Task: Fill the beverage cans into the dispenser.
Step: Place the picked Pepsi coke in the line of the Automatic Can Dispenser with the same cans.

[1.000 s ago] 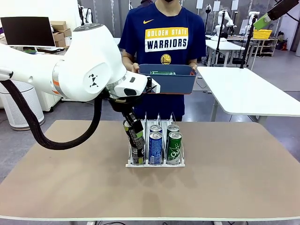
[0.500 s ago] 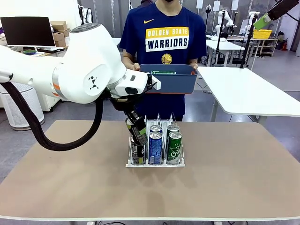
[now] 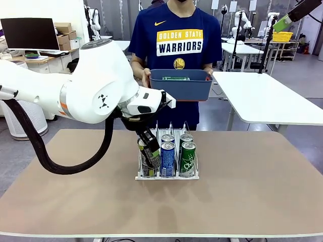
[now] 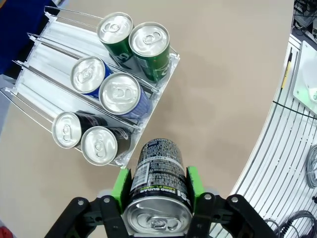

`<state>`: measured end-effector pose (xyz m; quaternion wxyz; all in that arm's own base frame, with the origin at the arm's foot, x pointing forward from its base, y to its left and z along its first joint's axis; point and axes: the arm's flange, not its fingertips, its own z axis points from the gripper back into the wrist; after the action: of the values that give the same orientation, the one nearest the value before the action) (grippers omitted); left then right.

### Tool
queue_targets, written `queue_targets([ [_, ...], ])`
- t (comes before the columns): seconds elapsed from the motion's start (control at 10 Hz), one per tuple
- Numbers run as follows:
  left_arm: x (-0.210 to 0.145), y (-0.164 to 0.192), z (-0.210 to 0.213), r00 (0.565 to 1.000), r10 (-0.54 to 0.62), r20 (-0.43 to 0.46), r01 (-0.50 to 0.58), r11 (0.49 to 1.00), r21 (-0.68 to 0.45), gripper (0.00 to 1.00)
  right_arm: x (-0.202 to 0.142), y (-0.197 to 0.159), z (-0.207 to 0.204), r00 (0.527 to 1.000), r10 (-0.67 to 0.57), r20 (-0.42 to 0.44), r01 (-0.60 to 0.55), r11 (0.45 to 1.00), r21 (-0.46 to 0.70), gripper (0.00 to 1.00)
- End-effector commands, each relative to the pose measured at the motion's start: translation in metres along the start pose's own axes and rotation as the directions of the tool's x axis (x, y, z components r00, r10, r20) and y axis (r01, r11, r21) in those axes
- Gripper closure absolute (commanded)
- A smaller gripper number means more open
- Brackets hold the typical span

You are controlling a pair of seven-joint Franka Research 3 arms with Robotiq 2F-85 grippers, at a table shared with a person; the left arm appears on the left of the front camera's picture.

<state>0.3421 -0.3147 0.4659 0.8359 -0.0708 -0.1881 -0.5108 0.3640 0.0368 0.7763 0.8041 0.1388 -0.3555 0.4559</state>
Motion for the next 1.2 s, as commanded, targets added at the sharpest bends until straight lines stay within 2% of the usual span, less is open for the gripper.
queue_targets([
  [0.0, -0.003, -0.001, -0.007, 1.000, 0.002, 0.009, -0.002, 1.000, -0.026, 0.42, -0.001, 0.000, 0.000, 1.000, -0.001, -0.001, 0.001, 1.000, 0.000, 0.00],
  [0.5, -0.009, 0.012, -0.034, 0.999, 0.012, -0.039, -0.013, 1.000, -0.028, 0.42, -0.001, 0.000, 0.000, 1.000, -0.001, -0.001, 0.001, 1.000, 0.000, 0.00],
  [0.8, -0.011, 0.022, -0.039, 0.998, 0.047, -0.031, -0.048, 0.998, -0.036, 0.42, -0.001, 0.000, 0.000, 1.000, -0.001, -0.001, 0.001, 1.000, 0.000, 0.00],
  [1.1, -0.010, 0.036, -0.038, 0.997, 0.067, -0.047, -0.067, 0.998, 0.008, 0.42, -0.001, 0.000, 0.000, 1.000, -0.001, -0.001, 0.001, 1.000, 0.000, 0.00],
])
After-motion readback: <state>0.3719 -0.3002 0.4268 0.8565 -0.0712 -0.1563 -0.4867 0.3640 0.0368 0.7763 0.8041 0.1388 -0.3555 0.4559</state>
